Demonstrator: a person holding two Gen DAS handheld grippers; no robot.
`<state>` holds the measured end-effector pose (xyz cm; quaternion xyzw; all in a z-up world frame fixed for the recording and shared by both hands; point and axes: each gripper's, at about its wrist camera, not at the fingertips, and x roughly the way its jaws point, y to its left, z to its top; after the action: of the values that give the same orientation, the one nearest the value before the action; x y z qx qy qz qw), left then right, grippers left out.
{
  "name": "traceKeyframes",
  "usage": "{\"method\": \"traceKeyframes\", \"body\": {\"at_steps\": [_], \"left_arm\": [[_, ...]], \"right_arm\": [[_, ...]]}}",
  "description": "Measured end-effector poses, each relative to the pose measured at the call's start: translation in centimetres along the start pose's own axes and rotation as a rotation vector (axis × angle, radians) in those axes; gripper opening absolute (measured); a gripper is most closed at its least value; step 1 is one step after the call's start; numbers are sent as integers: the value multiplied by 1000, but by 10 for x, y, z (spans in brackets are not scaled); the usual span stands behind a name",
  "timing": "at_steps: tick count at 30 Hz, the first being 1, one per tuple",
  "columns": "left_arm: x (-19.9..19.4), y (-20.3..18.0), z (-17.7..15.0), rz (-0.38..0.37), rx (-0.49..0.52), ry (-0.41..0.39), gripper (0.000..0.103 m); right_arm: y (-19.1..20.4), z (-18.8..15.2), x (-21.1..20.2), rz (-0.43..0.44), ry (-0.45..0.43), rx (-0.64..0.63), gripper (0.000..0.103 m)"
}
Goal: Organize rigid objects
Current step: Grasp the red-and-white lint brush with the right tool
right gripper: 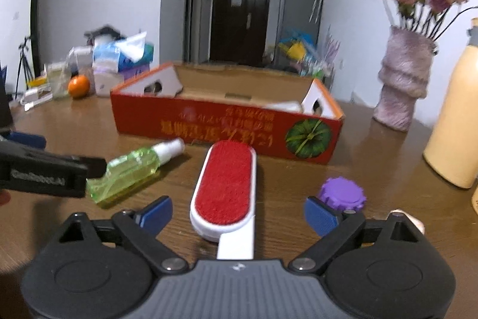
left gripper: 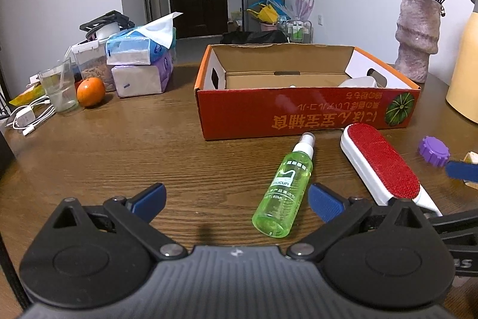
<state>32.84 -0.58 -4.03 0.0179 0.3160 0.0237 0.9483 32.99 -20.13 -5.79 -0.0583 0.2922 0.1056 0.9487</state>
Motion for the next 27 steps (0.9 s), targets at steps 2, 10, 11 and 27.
{"method": "traceKeyframes", "body": {"at_steps": [2,10,11,27], "left_arm": [[2,1,0,-1,-4,5,103],[5,3,1,3,-10,13,103],[5,2,1,3,-8,14,103],[13,-1,0,-12,-6,23,103]], "right_arm": [[2,1,13,7,50,-2,93],[-1,7,42,46,164,36,76],[-1,8,45,50,166,38,75],[-6,9,21,41,49,86,55]]}}
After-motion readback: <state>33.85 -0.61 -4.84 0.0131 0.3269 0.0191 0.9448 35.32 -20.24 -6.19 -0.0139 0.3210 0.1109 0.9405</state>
